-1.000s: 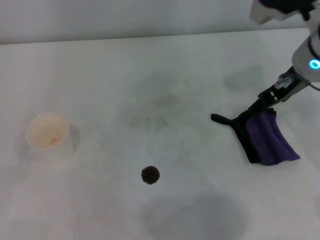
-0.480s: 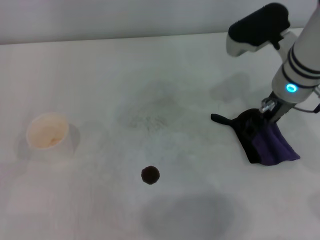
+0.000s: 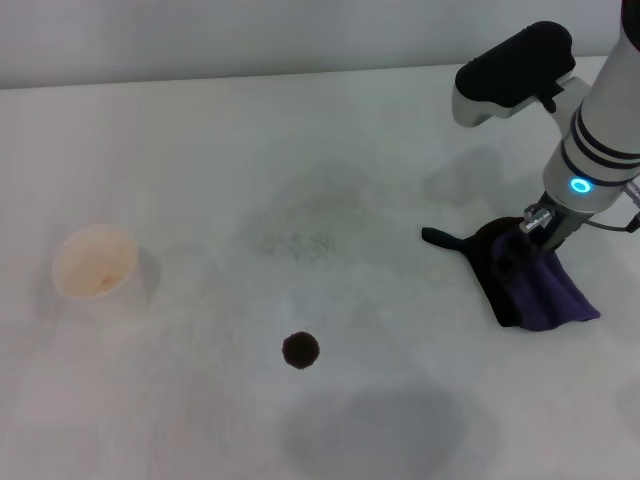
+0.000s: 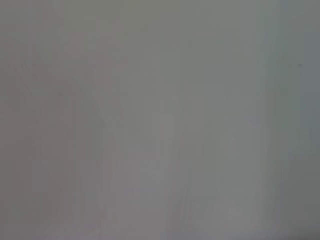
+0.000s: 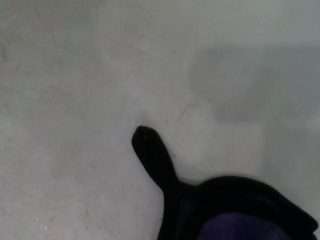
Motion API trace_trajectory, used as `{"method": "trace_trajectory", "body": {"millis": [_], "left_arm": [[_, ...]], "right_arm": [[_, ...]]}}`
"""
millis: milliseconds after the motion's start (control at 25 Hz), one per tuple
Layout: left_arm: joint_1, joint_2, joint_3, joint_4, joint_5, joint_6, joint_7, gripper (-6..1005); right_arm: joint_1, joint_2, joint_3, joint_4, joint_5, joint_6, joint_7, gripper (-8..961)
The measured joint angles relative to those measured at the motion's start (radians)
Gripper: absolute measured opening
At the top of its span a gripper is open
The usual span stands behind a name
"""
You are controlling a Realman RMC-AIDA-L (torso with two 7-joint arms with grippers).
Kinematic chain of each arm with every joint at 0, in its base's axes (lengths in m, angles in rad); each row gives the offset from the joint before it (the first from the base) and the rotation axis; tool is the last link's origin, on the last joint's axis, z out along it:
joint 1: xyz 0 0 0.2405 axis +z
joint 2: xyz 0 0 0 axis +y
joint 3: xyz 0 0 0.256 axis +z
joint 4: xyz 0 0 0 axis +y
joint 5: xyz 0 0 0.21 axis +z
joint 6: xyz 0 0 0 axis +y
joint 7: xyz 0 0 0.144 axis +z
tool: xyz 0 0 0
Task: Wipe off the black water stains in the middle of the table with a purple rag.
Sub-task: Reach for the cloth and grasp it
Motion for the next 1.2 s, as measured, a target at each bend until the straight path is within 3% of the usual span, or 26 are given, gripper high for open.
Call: {"method": "trace_trajectory", "body": {"millis": [480, 680, 920, 1200], "left_arm": [[-0.007, 0.001, 0.0, 0.001, 0.0, 0.01, 0.0, 888], [-0.008, 0.001, 0.0, 0.001, 0.0, 0.01, 0.0, 887], [-0.008, 0.0, 0.0, 0.002, 0.0, 0.01, 0.0, 888], [-0.008, 0.0, 0.0, 0.002, 0.0, 0.01, 0.0, 887]], "right_arm": [[0.012, 0.0, -0.006, -0.043, -0.001, -0.013, 0.0, 673], [0.033, 0.003, -0.031, -0.083, -0.002, -0.027, 0.003, 435], [0.045, 0.006, -0.054, -0.094, 0.004, -0.029, 0.008, 356], [0.048, 0.007, -0.055, -0.097, 0.007, -0.027, 0.003, 198]]}}
